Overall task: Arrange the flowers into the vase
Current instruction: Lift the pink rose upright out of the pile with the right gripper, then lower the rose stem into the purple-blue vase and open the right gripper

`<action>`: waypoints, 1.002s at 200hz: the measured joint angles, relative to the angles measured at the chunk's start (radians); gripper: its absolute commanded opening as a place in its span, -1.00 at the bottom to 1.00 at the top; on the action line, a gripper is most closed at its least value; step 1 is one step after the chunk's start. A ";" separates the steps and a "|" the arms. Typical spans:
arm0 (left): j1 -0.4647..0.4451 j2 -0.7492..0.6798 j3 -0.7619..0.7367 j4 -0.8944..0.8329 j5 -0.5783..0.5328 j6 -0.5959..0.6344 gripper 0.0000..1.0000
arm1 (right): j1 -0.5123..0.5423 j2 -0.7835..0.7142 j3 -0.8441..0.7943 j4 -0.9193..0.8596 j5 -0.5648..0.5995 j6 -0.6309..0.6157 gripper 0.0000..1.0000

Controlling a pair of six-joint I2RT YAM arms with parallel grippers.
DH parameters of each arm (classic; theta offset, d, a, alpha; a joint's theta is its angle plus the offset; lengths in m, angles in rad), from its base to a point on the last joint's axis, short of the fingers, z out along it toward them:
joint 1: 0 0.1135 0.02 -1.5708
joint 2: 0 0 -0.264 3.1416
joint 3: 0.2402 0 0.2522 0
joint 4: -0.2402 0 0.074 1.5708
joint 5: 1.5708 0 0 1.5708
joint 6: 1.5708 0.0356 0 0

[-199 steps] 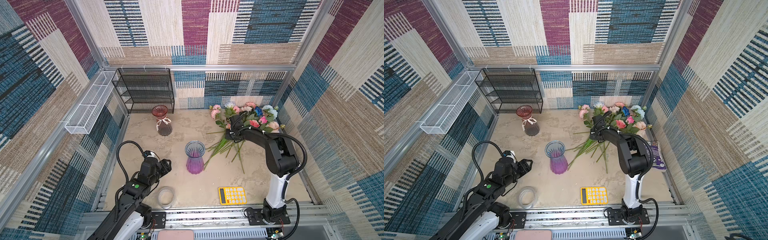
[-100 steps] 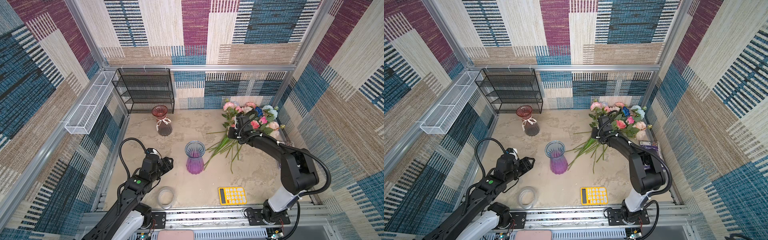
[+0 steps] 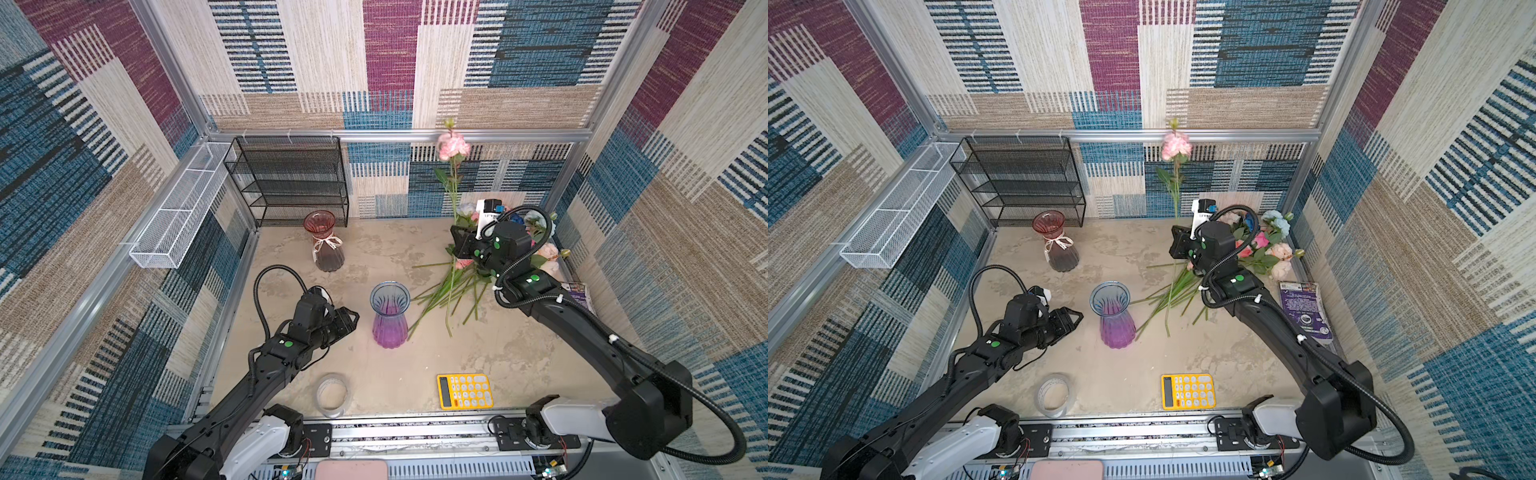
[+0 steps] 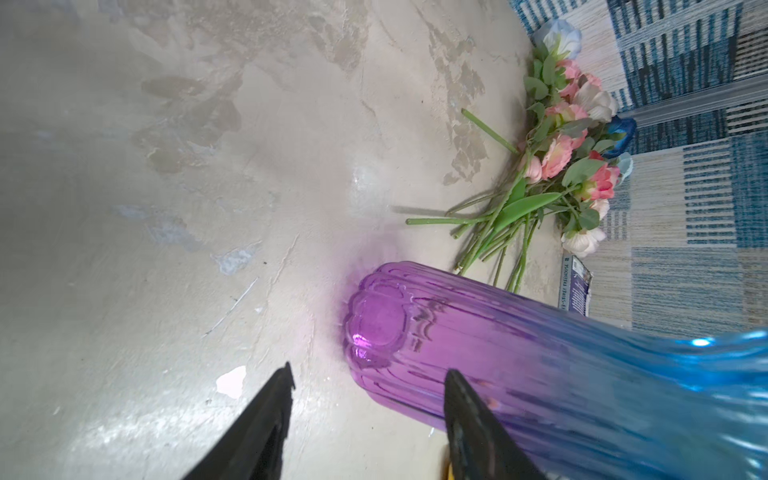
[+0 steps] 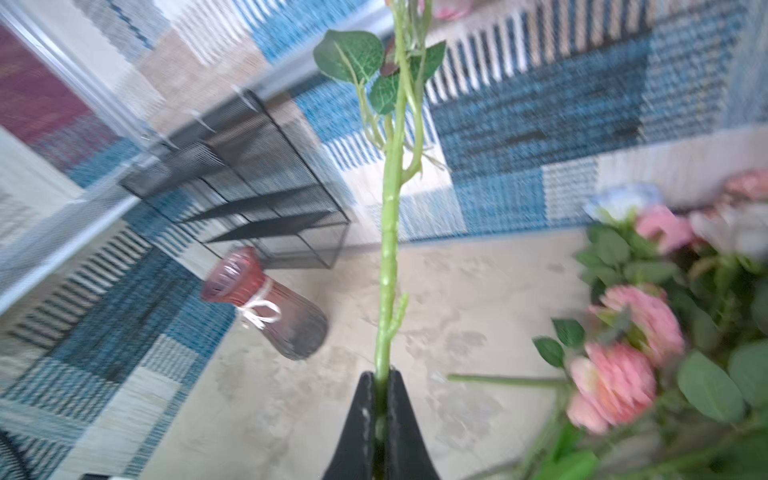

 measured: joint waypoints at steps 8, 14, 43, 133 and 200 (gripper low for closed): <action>0.000 -0.009 0.018 -0.013 -0.002 0.005 0.26 | 0.018 -0.012 0.031 0.025 0.006 -0.001 -1.00; 0.000 -0.020 0.034 -0.020 -0.002 0.008 0.27 | 0.032 -0.018 0.048 0.043 0.008 -0.001 -1.00; 0.005 -0.071 0.108 -0.056 -0.009 0.039 0.28 | 0.120 -0.016 0.109 0.164 0.017 -0.027 -1.00; 0.015 -0.177 0.253 -0.135 0.003 0.119 0.30 | 0.377 0.196 0.180 0.521 0.116 -0.274 -1.00; 0.026 -0.127 0.288 0.002 0.111 0.141 0.46 | 0.446 0.206 -0.051 0.714 0.185 -0.368 -1.00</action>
